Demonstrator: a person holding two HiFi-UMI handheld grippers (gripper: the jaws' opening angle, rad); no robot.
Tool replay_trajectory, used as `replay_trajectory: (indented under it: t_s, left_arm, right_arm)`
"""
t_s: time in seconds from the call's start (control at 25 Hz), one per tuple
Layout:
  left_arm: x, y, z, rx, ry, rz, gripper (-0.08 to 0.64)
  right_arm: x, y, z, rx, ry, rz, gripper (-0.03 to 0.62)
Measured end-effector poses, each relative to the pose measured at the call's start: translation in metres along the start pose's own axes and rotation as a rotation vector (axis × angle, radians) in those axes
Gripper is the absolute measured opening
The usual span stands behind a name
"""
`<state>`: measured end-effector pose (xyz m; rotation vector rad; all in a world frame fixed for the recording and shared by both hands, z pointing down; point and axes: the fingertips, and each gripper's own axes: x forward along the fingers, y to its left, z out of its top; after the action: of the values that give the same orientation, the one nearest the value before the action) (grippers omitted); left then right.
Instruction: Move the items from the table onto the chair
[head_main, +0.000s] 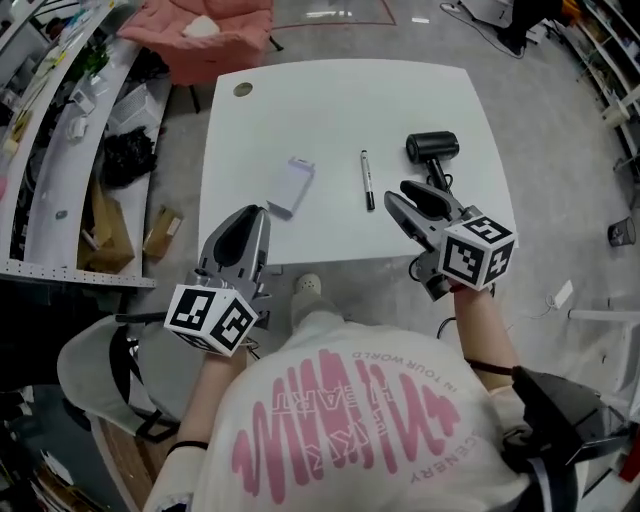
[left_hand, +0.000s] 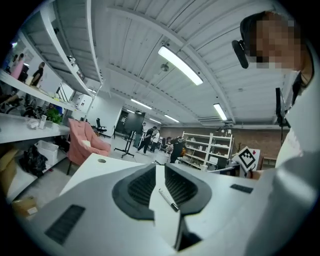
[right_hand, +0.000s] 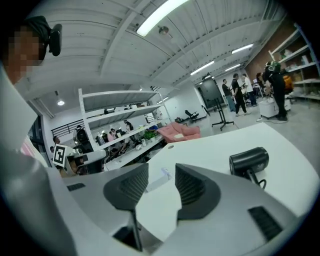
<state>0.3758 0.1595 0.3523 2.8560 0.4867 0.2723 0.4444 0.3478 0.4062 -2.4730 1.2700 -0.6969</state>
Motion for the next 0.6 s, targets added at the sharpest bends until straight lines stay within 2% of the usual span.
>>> replay_trajectory:
  t_s: [0.12, 0.2, 0.28, 0.4, 0.48, 0.6]
  left_arm:
    - [0.029, 0.011, -0.010, -0.042, 0.069, -0.045, 0.126]
    - [0.047, 0.018, -0.019, -0.043, 0.134, -0.067, 0.199]
    - [0.065, 0.028, -0.035, 0.002, 0.212, -0.072, 0.301]
    - [0.086, 0.046, -0.082, 0.110, 0.387, -0.076, 0.383]
    - [0.092, 0.056, -0.115, 0.164, 0.503, -0.071, 0.404]
    - [0.101, 0.071, -0.146, 0.240, 0.616, -0.040, 0.405]
  right_arm:
    - [0.006, -0.014, -0.002, 0.047, 0.006, -0.046, 0.165]
    - [0.012, -0.022, -0.006, 0.051, 0.033, -0.078, 0.187]
    - [0.022, -0.028, -0.011, 0.031, 0.078, -0.103, 0.241]
    - [0.043, -0.033, -0.029, 0.008, 0.152, -0.140, 0.257]
    - [0.055, -0.034, -0.045, 0.003, 0.213, -0.167, 0.257]
    - [0.066, -0.040, -0.058, -0.005, 0.279, -0.224, 0.256]
